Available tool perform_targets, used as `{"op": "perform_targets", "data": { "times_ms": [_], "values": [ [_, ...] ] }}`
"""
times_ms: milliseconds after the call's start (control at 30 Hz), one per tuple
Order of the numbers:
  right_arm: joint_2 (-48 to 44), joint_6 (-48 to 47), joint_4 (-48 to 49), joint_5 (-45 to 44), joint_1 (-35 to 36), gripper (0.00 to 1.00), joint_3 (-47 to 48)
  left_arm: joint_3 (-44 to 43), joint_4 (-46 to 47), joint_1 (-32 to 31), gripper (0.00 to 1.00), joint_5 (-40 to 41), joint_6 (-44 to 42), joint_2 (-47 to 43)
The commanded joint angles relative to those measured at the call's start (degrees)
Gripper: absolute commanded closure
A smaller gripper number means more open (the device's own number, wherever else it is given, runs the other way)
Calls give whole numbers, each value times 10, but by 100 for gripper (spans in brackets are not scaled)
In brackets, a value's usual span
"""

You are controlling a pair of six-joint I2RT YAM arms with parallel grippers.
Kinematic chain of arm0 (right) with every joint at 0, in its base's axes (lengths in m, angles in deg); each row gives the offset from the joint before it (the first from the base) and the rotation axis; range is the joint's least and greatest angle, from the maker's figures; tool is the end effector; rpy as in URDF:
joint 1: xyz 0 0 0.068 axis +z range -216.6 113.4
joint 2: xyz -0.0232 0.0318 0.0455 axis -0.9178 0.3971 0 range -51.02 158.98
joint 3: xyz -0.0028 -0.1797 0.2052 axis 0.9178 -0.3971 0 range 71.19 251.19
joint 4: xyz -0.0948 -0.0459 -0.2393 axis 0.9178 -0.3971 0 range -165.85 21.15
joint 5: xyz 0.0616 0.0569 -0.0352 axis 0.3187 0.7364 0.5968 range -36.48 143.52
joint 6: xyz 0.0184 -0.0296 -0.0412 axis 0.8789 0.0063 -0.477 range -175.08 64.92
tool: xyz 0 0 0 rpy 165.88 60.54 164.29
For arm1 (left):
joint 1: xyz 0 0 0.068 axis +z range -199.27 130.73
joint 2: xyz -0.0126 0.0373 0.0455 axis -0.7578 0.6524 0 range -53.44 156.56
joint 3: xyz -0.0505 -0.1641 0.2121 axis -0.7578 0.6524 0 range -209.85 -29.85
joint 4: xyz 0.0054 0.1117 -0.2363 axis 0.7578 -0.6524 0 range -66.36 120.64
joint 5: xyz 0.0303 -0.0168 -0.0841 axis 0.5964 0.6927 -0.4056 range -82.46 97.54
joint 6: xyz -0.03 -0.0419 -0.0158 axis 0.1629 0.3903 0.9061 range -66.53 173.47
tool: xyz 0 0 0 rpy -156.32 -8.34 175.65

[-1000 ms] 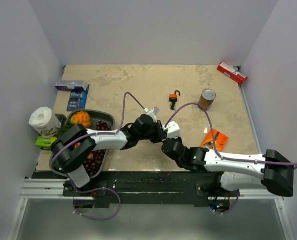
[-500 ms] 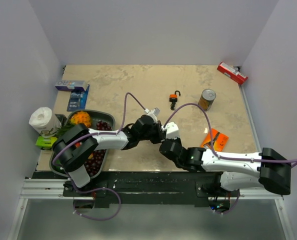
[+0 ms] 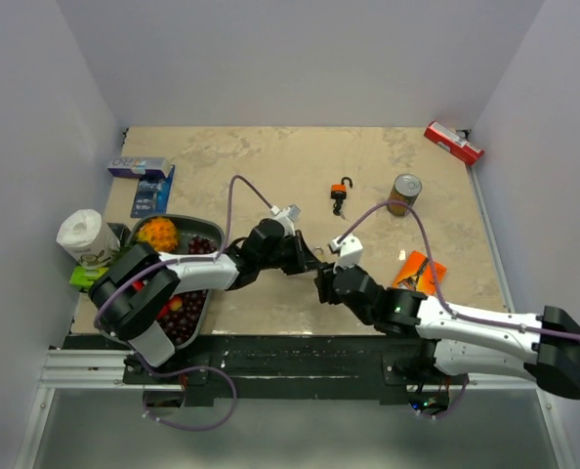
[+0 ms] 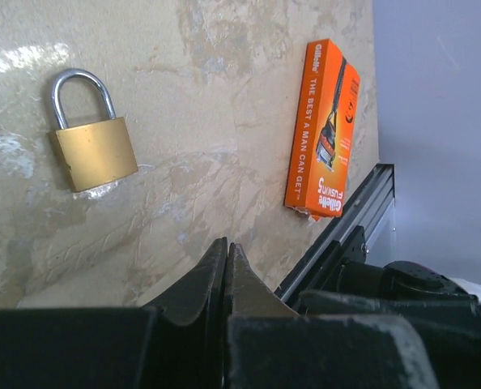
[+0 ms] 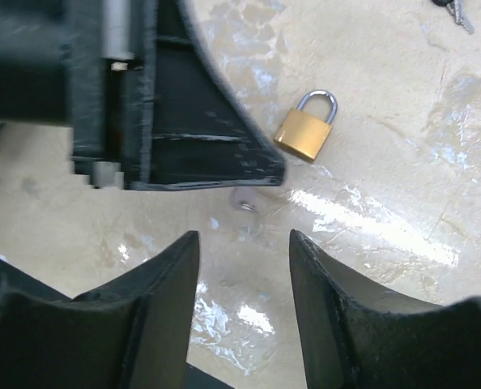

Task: Unlock with the key

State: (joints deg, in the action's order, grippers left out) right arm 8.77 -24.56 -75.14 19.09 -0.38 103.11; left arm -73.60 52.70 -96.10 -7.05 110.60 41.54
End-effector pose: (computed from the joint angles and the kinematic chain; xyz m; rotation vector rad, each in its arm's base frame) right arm 0.1061 0.1908 0.2221 -0.3075 2.0522 0.3895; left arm 0.2246 -0.2525 0.1703 -0.0352 2.3683 -1.2786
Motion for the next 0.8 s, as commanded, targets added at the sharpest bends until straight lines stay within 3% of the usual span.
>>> {"op": "perform_targets", "data": {
  "times_ms": [0, 100, 300, 433, 767],
  "values": [
    [-91, -9, 60, 128, -89, 46, -41, 41, 47, 17, 100, -10, -45, -58],
    [-140, -29, 99, 266, -157, 39, -72, 78, 109, 29, 100, -43, -61, -81],
    [-172, -8, 162, 395, -200, 29, -113, 117, 197, 38, 100, -131, -92, -109],
    [-175, 19, 226, 484, -207, 28, -137, 132, 256, 38, 100, -170, -96, -130],
    [-193, 54, 288, 525, -224, 40, -149, 150, 318, 38, 100, -243, -80, -153]
  ]
}}
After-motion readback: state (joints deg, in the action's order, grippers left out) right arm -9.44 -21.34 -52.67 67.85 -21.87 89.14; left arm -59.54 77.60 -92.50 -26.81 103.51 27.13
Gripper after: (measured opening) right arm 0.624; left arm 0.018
